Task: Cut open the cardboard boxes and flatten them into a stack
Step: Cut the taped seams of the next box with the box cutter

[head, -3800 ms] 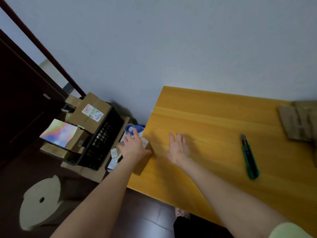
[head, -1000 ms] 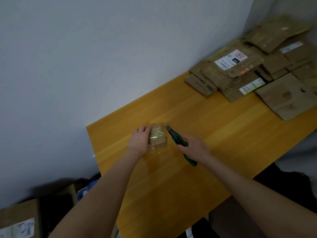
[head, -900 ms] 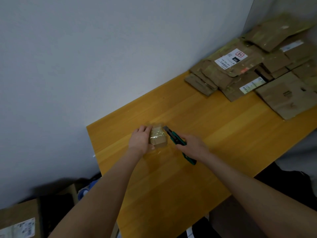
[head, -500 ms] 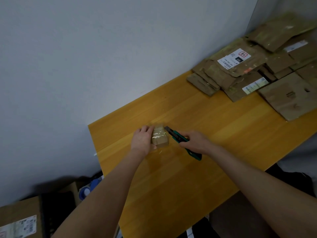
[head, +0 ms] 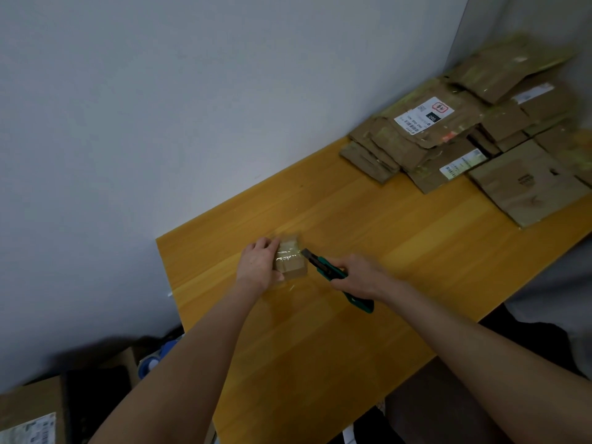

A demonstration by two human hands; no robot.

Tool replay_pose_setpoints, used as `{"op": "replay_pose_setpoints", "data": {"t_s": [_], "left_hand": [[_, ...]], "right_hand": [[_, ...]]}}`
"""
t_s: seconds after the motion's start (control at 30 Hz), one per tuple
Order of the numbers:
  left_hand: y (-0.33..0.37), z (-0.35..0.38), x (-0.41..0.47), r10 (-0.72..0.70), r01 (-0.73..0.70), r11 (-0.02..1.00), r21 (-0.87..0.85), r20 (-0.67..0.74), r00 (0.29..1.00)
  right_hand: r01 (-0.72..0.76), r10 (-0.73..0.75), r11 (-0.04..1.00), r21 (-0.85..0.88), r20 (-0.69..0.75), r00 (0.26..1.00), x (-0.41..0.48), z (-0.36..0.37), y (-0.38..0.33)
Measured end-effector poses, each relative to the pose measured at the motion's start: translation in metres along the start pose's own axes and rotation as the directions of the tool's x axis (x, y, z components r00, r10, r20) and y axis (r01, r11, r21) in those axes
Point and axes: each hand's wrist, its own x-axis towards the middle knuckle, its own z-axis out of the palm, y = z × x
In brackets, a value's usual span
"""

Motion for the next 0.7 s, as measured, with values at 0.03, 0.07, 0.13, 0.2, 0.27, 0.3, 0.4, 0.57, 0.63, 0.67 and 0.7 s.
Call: {"op": "replay_pose_setpoints", "data": {"t_s": [0.03,0.07,0.13,0.2,0.27,0.3,0.4,0.57,0.63,0.67,0.7], "left_hand": [[0.0,0.0,0.0,-0.001,0.001,1.0,0.004,-0.001,1.0],[0.001,0.001,0.0,-0.001,0.001,1.0,0.008,0.0,1.0],[0.001,0.001,-0.001,-0.003,0.003,1.0,0.011,0.008,1.0],[0.001,-0.001,-0.002,-0.024,0.024,1.0,-0.008,0.016,1.0],[0.004,-0.005,-0.005,-0.07,0.071,0.996,-0.047,0.005,0.998],[0.007,-0.008,-0.006,-0.106,0.104,0.99,-0.091,-0.022,0.994],[0.024,-0.016,-0.013,-0.179,0.149,0.956,-0.251,-0.102,0.979],[0.051,-0.027,-0.024,-0.176,0.121,0.941,-0.315,-0.153,0.972],[0.059,-0.031,-0.028,-0.177,0.12,0.93,-0.347,-0.136,0.975],[0.061,-0.033,-0.029,-0.178,0.118,0.919,-0.375,-0.129,0.976],[0.062,-0.035,-0.031,-0.186,0.116,0.896,-0.428,-0.126,0.974]], "right_hand": [[0.004,-0.004,1.0,-0.013,0.006,1.0,-0.001,-0.001,0.0],[0.009,-0.009,1.0,-0.028,0.013,1.0,-0.001,-0.003,0.0],[-0.002,0.005,0.998,-0.065,0.036,0.999,-0.005,-0.004,0.002],[-0.057,0.059,0.996,-0.064,0.02,0.998,-0.011,0.004,0.004],[-0.145,0.157,0.98,0.133,-0.085,0.984,-0.017,0.019,0.007],[-0.174,0.225,0.929,0.326,-0.125,0.966,-0.018,0.022,0.006],[-0.193,0.357,0.612,0.767,-0.051,0.933,-0.011,0.014,-0.011],[-0.091,0.256,0.165,0.982,0.047,0.966,0.006,0.001,-0.042],[-0.068,0.243,0.16,0.985,0.028,0.97,0.011,0.002,-0.044],[-0.068,0.258,0.185,0.98,0.018,0.966,0.012,0.001,-0.045],[-0.073,0.283,0.209,0.975,0.011,0.959,0.013,-0.001,-0.045]]}}
